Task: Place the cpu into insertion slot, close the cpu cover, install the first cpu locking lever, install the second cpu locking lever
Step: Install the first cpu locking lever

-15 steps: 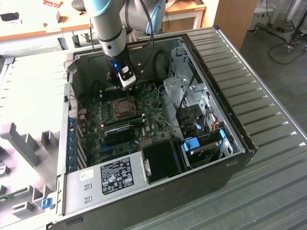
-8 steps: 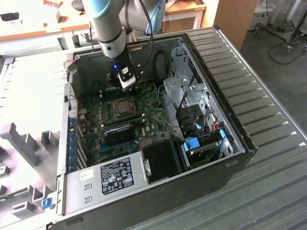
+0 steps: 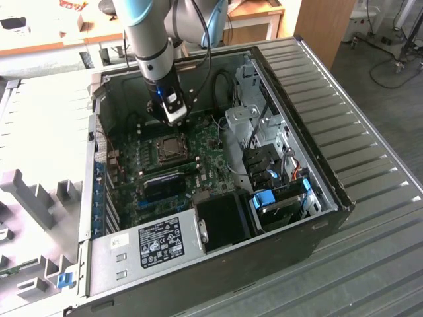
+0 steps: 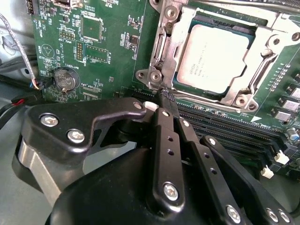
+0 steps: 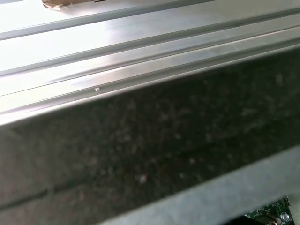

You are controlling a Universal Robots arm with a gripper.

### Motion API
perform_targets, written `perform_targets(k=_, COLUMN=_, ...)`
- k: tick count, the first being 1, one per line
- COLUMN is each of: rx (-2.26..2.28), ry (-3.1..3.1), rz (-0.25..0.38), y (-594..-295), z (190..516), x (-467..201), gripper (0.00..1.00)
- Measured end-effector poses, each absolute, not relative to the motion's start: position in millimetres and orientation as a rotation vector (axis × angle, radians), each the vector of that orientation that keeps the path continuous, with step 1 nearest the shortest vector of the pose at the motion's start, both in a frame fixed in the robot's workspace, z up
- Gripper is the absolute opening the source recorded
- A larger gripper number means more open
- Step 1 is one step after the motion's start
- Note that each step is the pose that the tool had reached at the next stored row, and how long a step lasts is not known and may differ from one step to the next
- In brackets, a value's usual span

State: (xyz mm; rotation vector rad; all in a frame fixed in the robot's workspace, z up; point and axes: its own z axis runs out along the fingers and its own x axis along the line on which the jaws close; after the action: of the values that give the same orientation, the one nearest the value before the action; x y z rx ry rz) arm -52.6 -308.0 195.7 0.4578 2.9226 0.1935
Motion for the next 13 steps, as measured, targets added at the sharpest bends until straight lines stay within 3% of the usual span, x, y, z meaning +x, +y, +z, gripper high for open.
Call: perform_targets(k=13, rx=0.458, ry=2.923, rz=0.195, y=-308.0, z=193.7, x=-52.7, gripper=0.1)
